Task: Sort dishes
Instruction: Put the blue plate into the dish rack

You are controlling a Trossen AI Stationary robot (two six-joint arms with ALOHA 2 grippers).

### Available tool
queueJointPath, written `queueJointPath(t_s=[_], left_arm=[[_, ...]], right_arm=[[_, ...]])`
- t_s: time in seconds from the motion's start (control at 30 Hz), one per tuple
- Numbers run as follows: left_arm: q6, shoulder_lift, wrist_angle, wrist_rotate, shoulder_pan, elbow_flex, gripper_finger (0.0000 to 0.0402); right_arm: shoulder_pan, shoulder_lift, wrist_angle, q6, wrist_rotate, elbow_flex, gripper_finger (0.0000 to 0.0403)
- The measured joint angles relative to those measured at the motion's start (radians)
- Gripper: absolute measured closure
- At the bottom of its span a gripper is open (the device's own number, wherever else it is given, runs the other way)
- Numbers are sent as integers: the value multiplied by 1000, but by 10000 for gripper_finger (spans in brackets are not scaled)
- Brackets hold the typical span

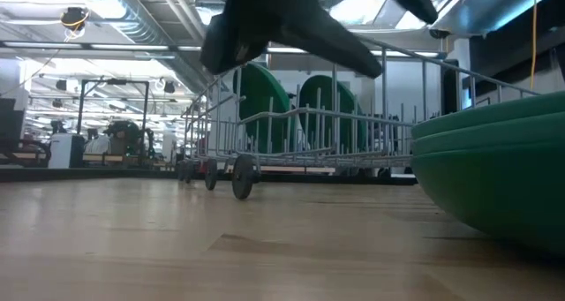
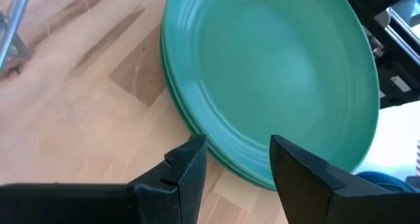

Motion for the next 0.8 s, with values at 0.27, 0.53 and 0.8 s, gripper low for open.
queueJointPath(t_s=[0.27,0.53,0.8], left_arm=[[-72,64,13,23,3,0,247],[-73,89,52,23,5,0,247],[-62,107,100,23,25,1,247]], right_arm=[[0,0,12,0,-2,50,242],[0,0,32,0,-3,50,242],[0,0,36,0,-3,50,242]])
